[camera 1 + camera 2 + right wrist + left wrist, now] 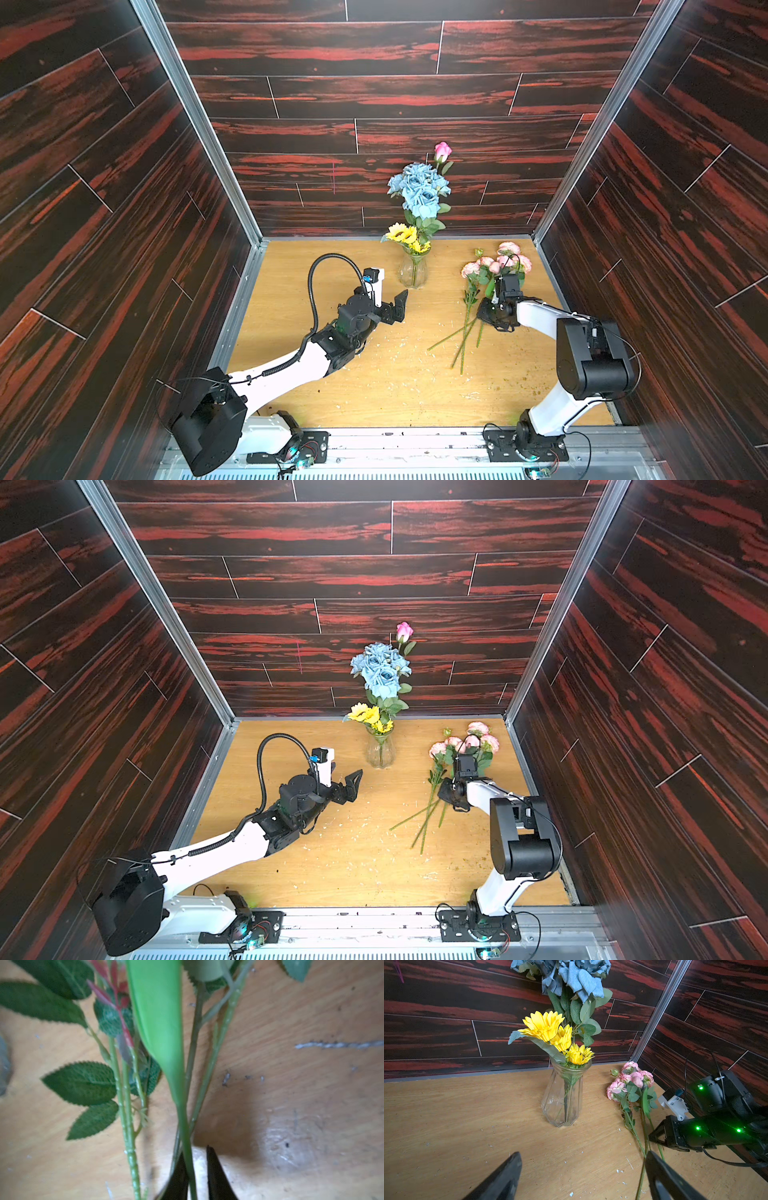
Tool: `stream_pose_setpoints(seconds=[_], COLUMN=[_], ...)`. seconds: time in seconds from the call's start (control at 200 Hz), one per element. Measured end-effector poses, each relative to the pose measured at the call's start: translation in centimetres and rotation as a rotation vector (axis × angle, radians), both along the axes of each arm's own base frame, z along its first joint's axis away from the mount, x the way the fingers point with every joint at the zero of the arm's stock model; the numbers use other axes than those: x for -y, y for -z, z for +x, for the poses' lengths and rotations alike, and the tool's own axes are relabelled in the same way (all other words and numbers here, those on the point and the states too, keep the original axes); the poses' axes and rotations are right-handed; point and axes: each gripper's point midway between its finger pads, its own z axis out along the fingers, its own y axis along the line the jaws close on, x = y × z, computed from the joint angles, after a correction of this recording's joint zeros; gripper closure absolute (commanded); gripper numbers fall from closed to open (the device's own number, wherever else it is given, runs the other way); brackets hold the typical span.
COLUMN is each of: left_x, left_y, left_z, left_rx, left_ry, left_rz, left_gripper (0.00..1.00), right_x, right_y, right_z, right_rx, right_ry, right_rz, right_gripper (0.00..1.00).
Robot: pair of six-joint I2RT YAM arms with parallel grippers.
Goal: Pick out pink flowers from the vase
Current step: Place the flower at the center of the board, then reset both arms
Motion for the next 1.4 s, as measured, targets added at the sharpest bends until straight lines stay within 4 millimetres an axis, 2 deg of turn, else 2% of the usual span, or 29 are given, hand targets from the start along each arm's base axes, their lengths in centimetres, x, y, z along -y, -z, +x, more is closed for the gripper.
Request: stream_pose_setpoints(seconds=[0.14, 0.311, 0.446, 0.506, 0.531, 0.546, 0.596, 0.686, 0.847, 0.987, 1.077, 1.177, 1.272, 1.398], left_x=[0.0, -0.5, -2.2, -3.5, -4.1, -4.5, -5.8, -7.9, -12.1, -17.0, -20.6, -24.6, -28.7, -32.4], left_y=[0.0, 0.4, 0.9, 0.8, 0.7, 0.6, 0.5, 0.4, -0.3, 0.6, 2.4, 4.8, 6.4, 10.1], left_z=[0.0, 0.2, 0.3, 0.3, 0.3, 0.3, 0.3, 0.6, 1.9, 2.7, 2.6, 2.5, 3.4, 4.0], left_rx=[-0.002, -0.016, -0.041, -0.049, -0.049, -0.050, -0.054, -0.074, -0.098, -0.099, -0.097, -0.141, -0.196, -0.303], left_ry=[-0.001, -0.033, -0.116, -0.172, -0.201, -0.220, -0.273, -0.366, -0.528, -0.673, -0.739, -0.812, -0.911, -0.959], left_rz=[-0.003, 0.003, 0.034, 0.045, 0.050, 0.050, 0.067, 0.118, 0.188, 0.263, 0.324, 0.373, 0.376, 0.414], left_gripper=[0.07, 0.07, 0.05, 0.00, 0.00, 0.00, 0.00, 0.00, 0.00, 0.00, 0.00, 0.00, 0.00, 0.00], right_x=[0.4, 1.2, 1.6, 1.5, 1.3, 1.1, 0.5, -0.7, -2.9, -2.9, -2.2, -1.4, -0.5, 0.8], right_y=[-1.0, -3.3, -6.1, -7.7, -8.5, -8.9, -10.4, -12.8, -15.1, -16.4, -16.3, -14.6, -13.4, -12.9], right_z=[-0.3, -0.2, -0.8, -1.0, -0.9, -0.9, -0.7, -0.6, -1.0, -1.3, -1.3, -0.9, 0.3, 0.8], right_rx=[-0.001, 0.028, 0.073, 0.099, 0.115, 0.123, 0.158, 0.223, 0.313, 0.434, 0.515, 0.536, 0.543, 0.594], right_ry=[0.004, 0.022, 0.035, 0.031, 0.027, 0.023, 0.009, -0.031, -0.099, -0.118, -0.133, -0.159, -0.144, -0.109], right_rz=[-0.027, -0.064, -0.086, -0.096, -0.095, -0.094, -0.090, -0.086, -0.101, -0.135, -0.193, -0.287, -0.371, -0.434], right_gripper=[0.58, 0.41, 0.32, 0.29, 0.27, 0.19, 0.05, 0.05, 0.04, 0.05, 0.05, 0.04, 0.04, 0.02])
